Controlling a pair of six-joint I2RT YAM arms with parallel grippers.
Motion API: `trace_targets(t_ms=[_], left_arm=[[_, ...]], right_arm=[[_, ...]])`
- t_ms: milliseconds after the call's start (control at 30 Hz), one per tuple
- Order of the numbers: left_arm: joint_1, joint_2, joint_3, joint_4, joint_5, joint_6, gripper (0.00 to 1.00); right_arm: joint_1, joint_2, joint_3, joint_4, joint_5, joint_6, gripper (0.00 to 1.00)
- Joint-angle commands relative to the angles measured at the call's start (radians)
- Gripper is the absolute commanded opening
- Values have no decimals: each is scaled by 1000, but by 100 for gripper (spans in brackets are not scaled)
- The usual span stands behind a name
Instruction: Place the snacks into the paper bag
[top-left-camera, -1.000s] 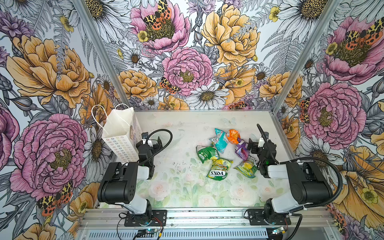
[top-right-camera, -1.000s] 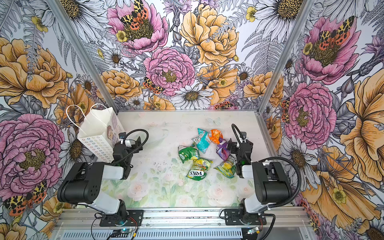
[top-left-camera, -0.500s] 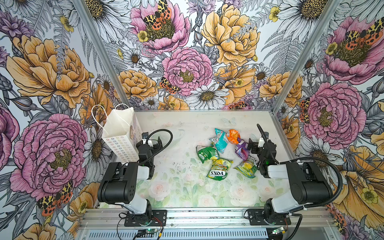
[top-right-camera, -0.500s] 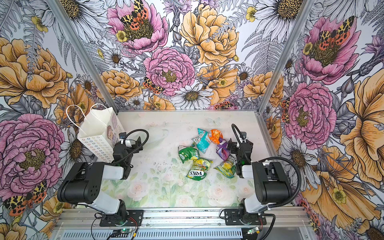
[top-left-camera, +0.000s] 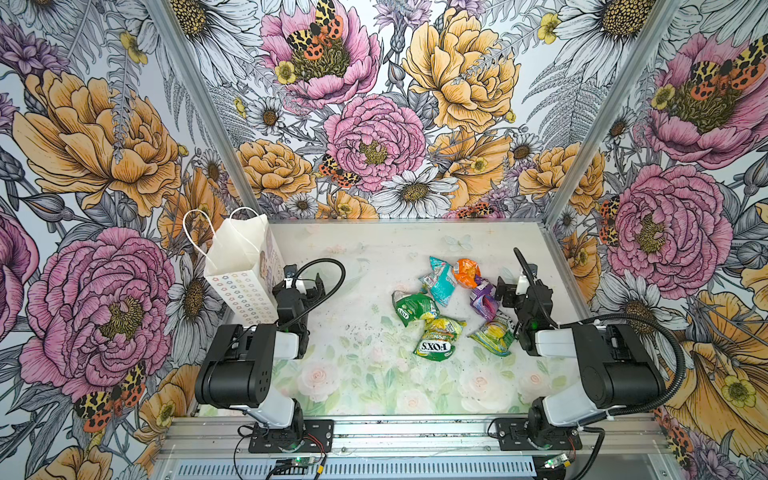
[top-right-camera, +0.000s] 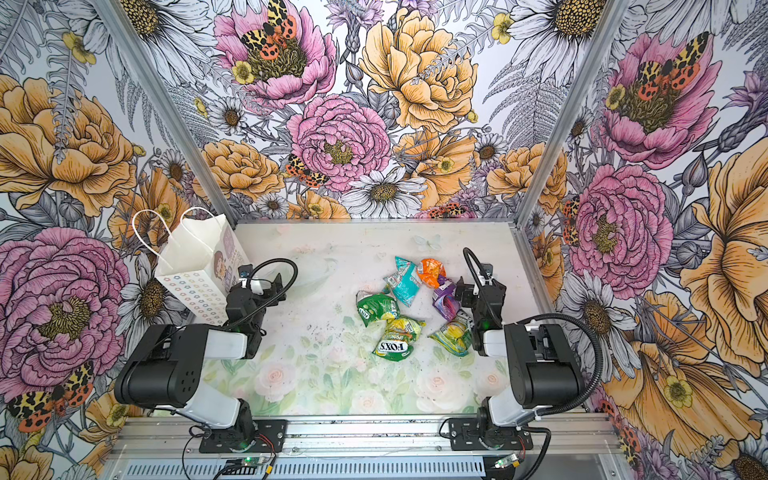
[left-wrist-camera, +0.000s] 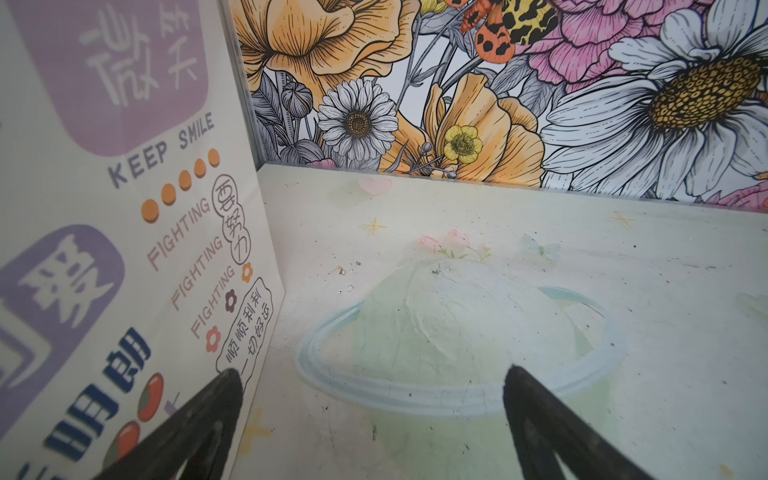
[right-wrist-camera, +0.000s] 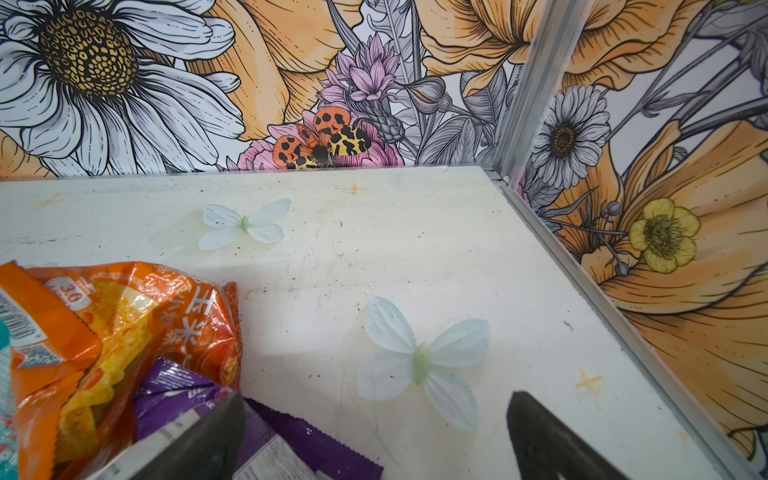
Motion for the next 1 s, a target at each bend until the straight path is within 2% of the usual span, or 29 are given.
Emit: trace_targets(t_ms=[0, 467, 633, 833, 900, 967], left_arm=[[-1, -1, 15, 6, 2, 11, 99], [1, -4, 14, 7, 6, 11, 99], [-34, -30, -14, 40, -25, 45, 99], [-36, -174, -41, -32, -19, 48, 99], [-37, -244, -39, -94, -19, 50, 99], [-31, -345, -7, -238, -31, 8, 99]], right_arm=[[4, 5, 21, 8, 3, -7, 100], [4, 4, 22, 9, 2, -7, 100], [5, 2, 17, 16, 7, -9, 94], [8, -40, 5, 1, 30, 0, 92], [9, -78, 20, -62, 13, -10, 92], [10, -127, 54, -178, 20, 1, 92]])
